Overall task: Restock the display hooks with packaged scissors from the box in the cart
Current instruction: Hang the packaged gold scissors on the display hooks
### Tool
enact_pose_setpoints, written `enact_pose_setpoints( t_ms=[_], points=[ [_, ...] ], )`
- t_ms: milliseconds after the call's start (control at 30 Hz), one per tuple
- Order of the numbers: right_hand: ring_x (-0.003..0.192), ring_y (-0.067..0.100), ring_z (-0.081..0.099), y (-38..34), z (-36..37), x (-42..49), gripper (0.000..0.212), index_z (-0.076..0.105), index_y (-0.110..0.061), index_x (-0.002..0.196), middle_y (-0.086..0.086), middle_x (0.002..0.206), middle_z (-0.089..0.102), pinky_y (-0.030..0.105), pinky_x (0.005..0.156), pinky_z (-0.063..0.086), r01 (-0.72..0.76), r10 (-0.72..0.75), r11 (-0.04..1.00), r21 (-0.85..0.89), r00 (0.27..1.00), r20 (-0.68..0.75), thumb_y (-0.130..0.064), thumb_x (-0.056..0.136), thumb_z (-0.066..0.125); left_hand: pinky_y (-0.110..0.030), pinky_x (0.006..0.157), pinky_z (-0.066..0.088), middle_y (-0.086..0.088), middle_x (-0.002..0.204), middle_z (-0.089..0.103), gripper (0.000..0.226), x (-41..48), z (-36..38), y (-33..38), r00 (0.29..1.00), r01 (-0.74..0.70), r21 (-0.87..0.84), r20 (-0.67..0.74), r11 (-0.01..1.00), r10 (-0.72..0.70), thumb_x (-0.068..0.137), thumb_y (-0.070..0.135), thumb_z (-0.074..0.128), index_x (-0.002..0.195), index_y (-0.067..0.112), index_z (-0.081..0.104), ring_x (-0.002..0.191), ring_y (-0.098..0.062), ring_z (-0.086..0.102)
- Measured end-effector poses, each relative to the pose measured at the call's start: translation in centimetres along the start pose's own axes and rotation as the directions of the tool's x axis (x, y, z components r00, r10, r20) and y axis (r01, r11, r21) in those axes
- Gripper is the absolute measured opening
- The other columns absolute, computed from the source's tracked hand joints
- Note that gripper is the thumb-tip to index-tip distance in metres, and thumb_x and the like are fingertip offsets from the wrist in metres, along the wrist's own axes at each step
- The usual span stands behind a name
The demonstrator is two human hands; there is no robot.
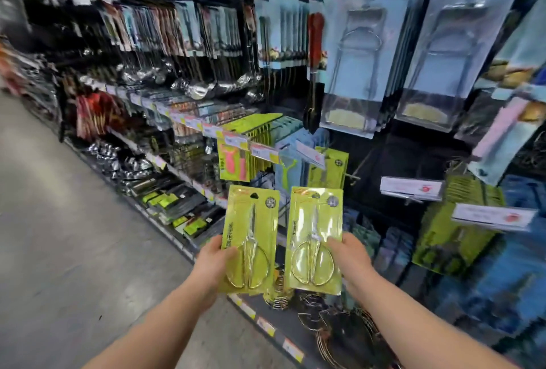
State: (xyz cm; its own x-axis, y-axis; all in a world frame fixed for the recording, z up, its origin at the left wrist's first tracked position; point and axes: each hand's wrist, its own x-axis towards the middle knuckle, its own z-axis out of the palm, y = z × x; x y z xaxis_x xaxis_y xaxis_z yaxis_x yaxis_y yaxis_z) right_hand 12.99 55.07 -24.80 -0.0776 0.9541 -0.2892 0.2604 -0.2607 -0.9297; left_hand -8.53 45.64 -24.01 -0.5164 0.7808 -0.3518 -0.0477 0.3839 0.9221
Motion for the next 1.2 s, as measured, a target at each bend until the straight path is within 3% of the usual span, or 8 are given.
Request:
enact_pose_setpoints(
  t_ms=[133,267,467,733,833,1000,1100,1200],
  points=[
    [0.095,0.025,0.054,-0.5,0.8,4.6,0.016,0.051,-0.004,0.099,0.011,0.101,0.059,0.04,0.094,0.043,-0.037,0.037,0.999,-0.01,0.999,0.015,-0.019,0.093,0.049,-0.046,0.083,0.055,-0.009,0.099,0.07,0.017,3.2,1.9,0.8,0.999,0.032,0.001,0.022,0.999,-0.032,0.093,0.005,0.051,0.102,0.018,0.059,0.092,-0.029,0.067],
    [0.11,0.031,0.055,-0.9,2.1,7.8,0.032,0.052,-0.003,0.12,0.013,0.122,0.058,0.041,0.099,0.043,-0.038,0.038,0.999,-0.006,0.999,0.006,-0.02,0.093,0.049,-0.045,0.087,0.053,-0.008,0.103,0.069,0.019,6.0,2.3,1.3,0.999,0.044,0.006,0.016,0.999,-0.044,0.093,0.004,0.05,0.107,0.015,0.058,0.096,-0.028,0.066],
    [0.104,0.024,0.054,-1.7,3.1,10.0,0.029,0.05,-0.002,0.12,0.01,0.112,0.057,0.039,0.094,0.042,-0.024,0.022,1.0,-0.019,0.998,-0.062,-0.016,0.095,0.046,-0.047,0.085,0.055,-0.01,0.101,0.069,0.018,9.0,2.4,1.5,0.997,0.066,0.016,0.038,0.998,-0.066,0.092,0.006,0.053,0.107,0.014,0.059,0.093,-0.031,0.067],
    [0.071,0.017,0.047,-1.6,4.5,12.4,0.014,0.054,-0.005,0.1,0.006,0.085,0.053,0.029,0.059,0.035,-0.036,0.038,0.999,0.013,0.983,-0.181,-0.015,0.093,0.047,-0.051,0.089,0.054,-0.011,0.103,0.07,0.02,13.5,2.4,2.2,0.982,0.072,0.055,0.172,0.996,-0.08,0.093,0.007,0.053,0.11,0.013,0.059,0.097,-0.034,0.066],
    [0.074,0.021,0.051,-1.3,5.2,13.4,0.016,0.055,-0.004,0.102,0.009,0.088,0.057,0.032,0.065,0.039,-0.064,0.072,0.997,0.04,0.966,-0.248,-0.015,0.092,0.048,-0.054,0.092,0.052,-0.01,0.113,0.068,0.029,15.4,1.8,2.7,0.964,0.059,0.075,0.254,0.995,-0.076,0.094,0.011,0.053,0.122,0.015,0.055,0.103,-0.033,0.065],
    [0.099,0.031,0.056,-1.9,6.4,15.6,0.026,0.053,0.001,0.116,0.015,0.107,0.061,0.039,0.085,0.044,-0.104,0.128,0.991,0.086,0.927,-0.352,-0.014,0.094,0.05,-0.053,0.093,0.051,-0.009,0.106,0.071,0.024,19.0,0.7,3.1,0.923,0.044,0.081,0.378,0.996,-0.071,0.095,0.005,0.049,0.109,0.02,0.06,0.1,-0.032,0.066],
    [0.086,0.023,0.052,-1.8,6.4,17.3,0.023,0.057,-0.001,0.111,0.021,0.114,0.062,0.031,0.073,0.038,-0.101,0.135,0.989,0.109,0.915,-0.381,-0.015,0.094,0.05,-0.051,0.094,0.051,-0.009,0.103,0.072,0.023,20.6,0.5,3.0,0.897,0.02,0.111,0.438,0.994,-0.067,0.094,0.003,0.049,0.101,0.02,0.063,0.099,-0.031,0.067],
    [0.087,0.021,0.049,-1.6,6.0,18.5,0.024,0.057,0.001,0.109,0.021,0.112,0.061,0.029,0.073,0.034,-0.125,0.156,0.987,0.1,0.895,-0.418,-0.017,0.094,0.05,-0.051,0.092,0.052,-0.011,0.1,0.074,0.02,22.1,0.6,2.9,0.867,0.003,0.138,0.493,0.99,-0.071,0.093,0.003,0.051,0.104,0.015,0.064,0.095,-0.031,0.069]
  ],
)
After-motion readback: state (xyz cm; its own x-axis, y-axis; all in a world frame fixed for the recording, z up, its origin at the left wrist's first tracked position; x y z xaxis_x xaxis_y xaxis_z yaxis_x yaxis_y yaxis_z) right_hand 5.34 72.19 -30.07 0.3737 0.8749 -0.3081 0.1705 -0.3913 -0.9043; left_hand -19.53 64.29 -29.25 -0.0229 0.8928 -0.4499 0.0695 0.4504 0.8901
